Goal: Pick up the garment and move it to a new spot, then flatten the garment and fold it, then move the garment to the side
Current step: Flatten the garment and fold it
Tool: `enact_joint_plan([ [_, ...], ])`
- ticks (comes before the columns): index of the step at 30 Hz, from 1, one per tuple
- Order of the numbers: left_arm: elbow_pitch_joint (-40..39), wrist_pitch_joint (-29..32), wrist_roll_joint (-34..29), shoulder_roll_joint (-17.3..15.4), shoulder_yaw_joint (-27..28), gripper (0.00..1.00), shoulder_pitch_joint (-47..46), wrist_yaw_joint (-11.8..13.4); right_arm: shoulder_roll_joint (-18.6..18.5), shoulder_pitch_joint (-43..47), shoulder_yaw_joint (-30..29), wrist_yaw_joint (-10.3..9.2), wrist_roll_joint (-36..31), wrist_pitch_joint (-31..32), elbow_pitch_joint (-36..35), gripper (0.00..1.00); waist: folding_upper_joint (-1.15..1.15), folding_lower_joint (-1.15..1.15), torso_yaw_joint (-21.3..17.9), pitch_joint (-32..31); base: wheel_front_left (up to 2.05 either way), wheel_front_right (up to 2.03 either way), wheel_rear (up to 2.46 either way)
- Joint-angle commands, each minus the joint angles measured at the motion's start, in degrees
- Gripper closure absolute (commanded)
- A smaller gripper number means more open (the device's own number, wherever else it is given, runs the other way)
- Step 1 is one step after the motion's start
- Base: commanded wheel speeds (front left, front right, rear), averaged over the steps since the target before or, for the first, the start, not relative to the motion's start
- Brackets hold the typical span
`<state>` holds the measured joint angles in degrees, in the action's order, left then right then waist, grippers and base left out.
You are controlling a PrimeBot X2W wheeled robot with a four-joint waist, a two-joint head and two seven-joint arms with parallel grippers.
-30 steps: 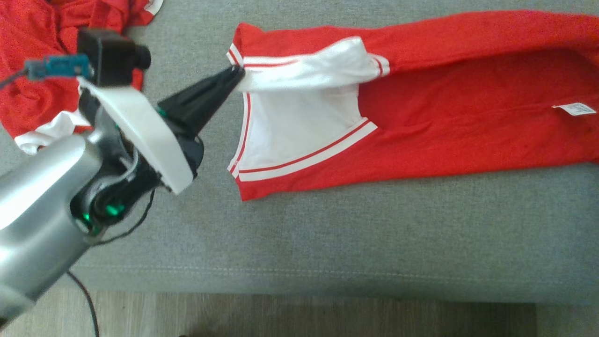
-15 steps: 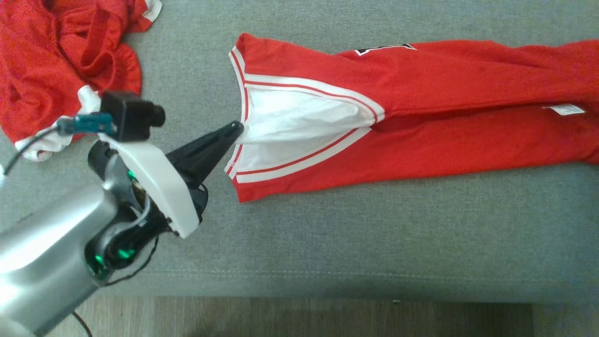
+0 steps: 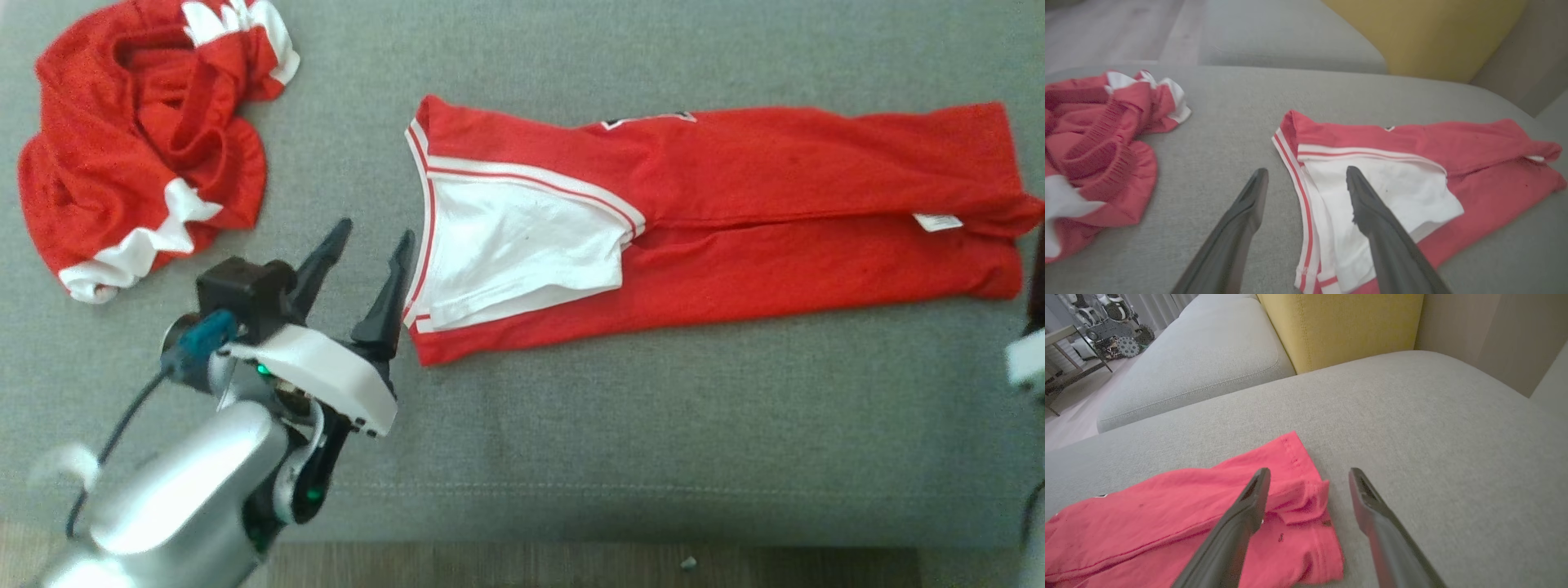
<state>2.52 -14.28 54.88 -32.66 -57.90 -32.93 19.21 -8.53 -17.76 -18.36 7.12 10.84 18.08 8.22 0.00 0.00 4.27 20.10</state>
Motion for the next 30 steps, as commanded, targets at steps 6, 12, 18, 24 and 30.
enact_joint_plan([
  [6,-6.8,-0.7,-18.6,5.5,16.1,0.00,10.9,7.1,3.3,3.1,-1.1,0.36,0.3,-4.8,-0.4,0.00,0.00,0.00,0.9,-4.7,0.00,0.00,0.00],
  [12,-8.0,-0.7,-32.3,11.8,19.0,0.00,18.2,7.3,2.0,-0.3,-5.0,0.36,-2.1,-4.1,6.6,0.00,0.00,0.00,4.0,-6.8,0.00,0.00,0.00],
  [18,-7.4,-0.7,-39.6,16.1,20.0,0.00,21.2,5.6,-0.9,-5.9,-10.8,0.36,-10.2,-1.4,13.7,0.00,0.00,0.00,7.3,-7.1,0.00,0.00,0.00],
  [24,-6.8,-0.7,-43.1,18.1,21.6,0.00,22.4,4.1,-1.8,-9.4,-12.5,0.36,-15.5,1.1,18.5,0.00,0.00,0.00,8.7,-6.4,0.00,0.00,0.00],
  [30,-6.2,-0.7,-45.4,19.8,23.6,0.00,23.1,2.0,-3.0,-10.7,-13.3,0.36,-20.2,6.3,23.9,0.00,0.00,0.00,9.5,-5.6,0.00,0.00,0.00],
])
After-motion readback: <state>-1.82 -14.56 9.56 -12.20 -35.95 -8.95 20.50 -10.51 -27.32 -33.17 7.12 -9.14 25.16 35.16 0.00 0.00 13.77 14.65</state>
